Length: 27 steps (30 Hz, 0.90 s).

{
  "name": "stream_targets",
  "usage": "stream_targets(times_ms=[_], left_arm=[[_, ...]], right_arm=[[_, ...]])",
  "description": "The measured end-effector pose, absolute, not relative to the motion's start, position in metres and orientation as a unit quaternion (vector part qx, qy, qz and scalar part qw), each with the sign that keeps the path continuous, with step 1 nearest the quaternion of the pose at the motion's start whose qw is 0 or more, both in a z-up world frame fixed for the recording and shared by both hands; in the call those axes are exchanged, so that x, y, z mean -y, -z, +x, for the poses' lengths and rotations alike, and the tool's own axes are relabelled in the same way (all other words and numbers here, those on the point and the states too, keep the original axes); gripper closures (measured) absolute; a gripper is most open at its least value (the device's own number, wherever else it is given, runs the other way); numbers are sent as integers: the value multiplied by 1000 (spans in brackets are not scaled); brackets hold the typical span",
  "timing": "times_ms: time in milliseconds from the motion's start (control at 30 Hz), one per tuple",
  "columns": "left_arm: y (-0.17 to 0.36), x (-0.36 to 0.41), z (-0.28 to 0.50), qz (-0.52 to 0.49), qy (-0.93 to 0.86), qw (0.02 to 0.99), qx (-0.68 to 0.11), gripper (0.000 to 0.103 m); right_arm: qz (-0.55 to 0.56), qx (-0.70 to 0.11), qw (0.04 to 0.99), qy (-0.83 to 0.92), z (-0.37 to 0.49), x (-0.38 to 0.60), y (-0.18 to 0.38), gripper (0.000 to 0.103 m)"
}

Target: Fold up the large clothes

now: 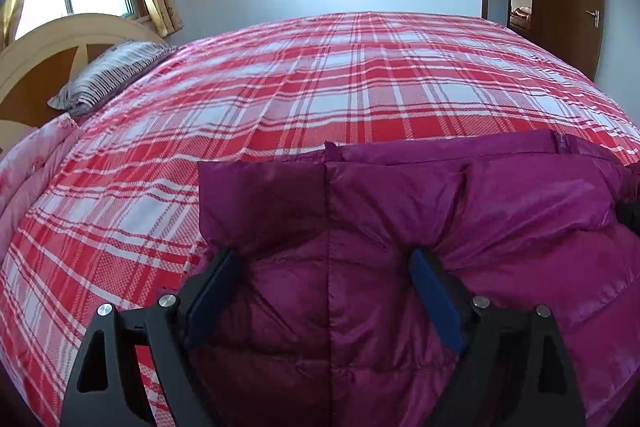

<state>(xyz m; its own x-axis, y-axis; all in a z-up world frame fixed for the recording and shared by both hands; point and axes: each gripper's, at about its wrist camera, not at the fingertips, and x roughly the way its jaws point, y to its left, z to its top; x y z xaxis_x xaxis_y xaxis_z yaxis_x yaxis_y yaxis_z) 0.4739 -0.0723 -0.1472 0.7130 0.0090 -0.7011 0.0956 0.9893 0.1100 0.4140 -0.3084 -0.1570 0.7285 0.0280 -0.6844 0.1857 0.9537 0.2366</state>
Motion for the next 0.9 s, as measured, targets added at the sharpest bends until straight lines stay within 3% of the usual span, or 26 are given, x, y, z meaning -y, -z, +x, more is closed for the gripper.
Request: stream_targets(times_ms=[900], left_arm=[[162,70,484,68,9,910,-409,4]], right_arm=[[87,-397,910,77,429,290,165,21]])
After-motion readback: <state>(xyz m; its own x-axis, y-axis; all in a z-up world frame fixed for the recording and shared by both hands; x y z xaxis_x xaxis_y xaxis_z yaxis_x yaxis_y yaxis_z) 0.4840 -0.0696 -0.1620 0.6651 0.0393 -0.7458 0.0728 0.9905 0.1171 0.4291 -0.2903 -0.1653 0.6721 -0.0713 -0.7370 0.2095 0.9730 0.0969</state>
